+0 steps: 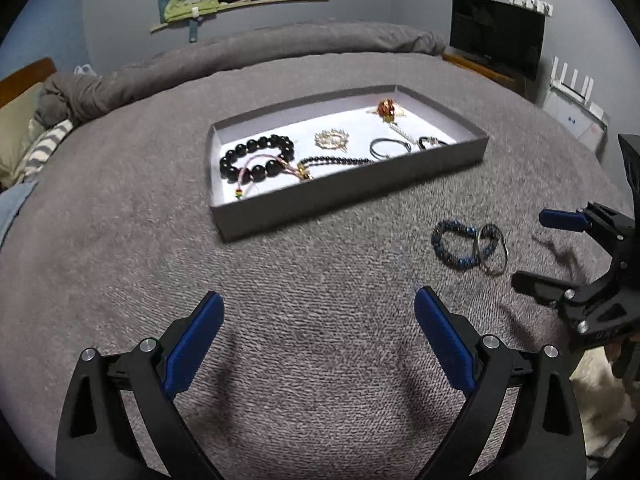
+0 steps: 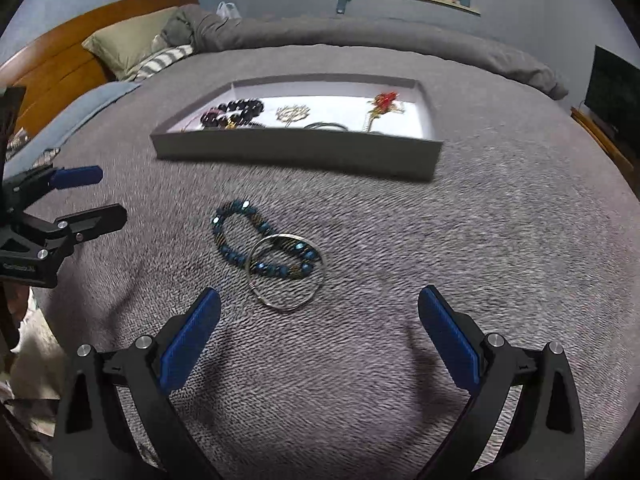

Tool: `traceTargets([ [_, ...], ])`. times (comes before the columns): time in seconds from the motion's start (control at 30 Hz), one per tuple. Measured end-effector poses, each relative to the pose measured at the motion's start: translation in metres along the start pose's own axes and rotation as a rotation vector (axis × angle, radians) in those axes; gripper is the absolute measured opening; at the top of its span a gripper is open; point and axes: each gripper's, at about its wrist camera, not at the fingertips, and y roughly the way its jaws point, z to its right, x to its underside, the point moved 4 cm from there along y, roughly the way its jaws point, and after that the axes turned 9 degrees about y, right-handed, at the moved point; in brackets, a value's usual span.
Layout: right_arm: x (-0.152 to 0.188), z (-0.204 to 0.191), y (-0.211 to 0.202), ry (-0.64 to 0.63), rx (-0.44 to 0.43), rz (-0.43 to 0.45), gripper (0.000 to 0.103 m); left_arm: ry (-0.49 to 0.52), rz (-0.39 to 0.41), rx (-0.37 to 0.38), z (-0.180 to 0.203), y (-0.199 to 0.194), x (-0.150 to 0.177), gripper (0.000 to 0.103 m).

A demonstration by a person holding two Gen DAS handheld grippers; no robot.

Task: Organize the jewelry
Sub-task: 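Move both tools back toward the blue bead bracelet and last bangle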

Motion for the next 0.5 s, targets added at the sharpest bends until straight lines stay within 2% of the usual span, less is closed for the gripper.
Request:
traceTargets([
  [0.17,0.001,-0.007,0.007,-0.018,-0.012,0.021,0.097,0.004,-0.010,0.008,0.004,0.005,0.002,0.097],
  [0.23,0.002,-0.009,0.011,-0.038,0.001,0.022,0.088,0.001,-0.015,0.013,0.004,0.007,0.003,0.097],
  [0.3,0.002,-0.010,0.015,-0.047,0.005,0.016,0.076,0.004,-0.018,0.012,0.005,0.008,0.004,0.097],
  [0.5,0.006,-0.013,0.021,-0.081,0.035,0.025,0.067,0.010,-0.025,0.014,0.006,0.009,0.003,0.097],
])
